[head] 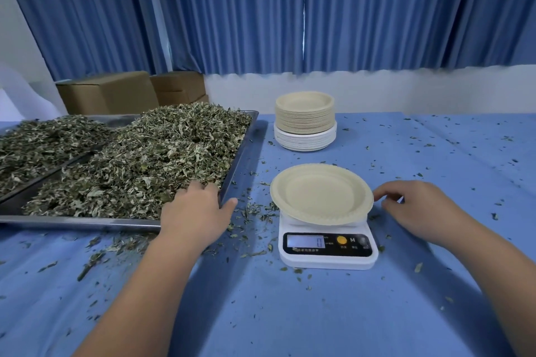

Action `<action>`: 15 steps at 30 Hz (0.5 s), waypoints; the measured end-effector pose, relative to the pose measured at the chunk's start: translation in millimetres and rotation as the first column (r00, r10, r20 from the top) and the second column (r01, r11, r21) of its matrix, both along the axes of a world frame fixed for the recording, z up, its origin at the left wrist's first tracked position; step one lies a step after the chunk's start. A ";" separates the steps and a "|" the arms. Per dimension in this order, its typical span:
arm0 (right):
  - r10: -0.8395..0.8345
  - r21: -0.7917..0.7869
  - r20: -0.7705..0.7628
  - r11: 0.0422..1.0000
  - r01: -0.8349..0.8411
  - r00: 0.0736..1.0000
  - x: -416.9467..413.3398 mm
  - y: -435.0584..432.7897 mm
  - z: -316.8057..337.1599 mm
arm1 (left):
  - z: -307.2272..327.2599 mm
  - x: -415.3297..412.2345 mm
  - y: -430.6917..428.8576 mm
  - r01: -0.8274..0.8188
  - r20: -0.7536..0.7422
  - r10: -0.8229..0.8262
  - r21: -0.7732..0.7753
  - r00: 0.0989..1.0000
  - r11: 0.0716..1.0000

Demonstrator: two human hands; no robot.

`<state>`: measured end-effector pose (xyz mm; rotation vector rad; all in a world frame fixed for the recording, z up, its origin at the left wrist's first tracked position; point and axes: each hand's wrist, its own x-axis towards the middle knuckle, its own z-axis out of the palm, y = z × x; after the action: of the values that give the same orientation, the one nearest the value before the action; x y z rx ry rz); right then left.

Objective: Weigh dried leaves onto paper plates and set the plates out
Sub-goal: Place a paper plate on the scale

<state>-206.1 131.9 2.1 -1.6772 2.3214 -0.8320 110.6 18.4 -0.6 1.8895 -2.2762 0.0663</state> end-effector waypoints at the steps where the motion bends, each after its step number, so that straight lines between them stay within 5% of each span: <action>1: -0.002 -0.013 0.017 1.000 0.002 1.000 -1.1 1.0 0.4 | -0.4 -0.5 0.1 0.003 -0.001 -0.003 -0.003 1.000 1.000; 15: -0.027 -0.120 0.119 0.992 0.041 0.993 -2.6 7.7 4.4 | 0.3 6.0 -9.6 0.021 -0.172 -0.030 -0.054 0.985 0.998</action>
<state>-208.7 139.6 6.5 -1.5918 2.2680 -1.0699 116.6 8.9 -0.3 1.7661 -2.1619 -0.0396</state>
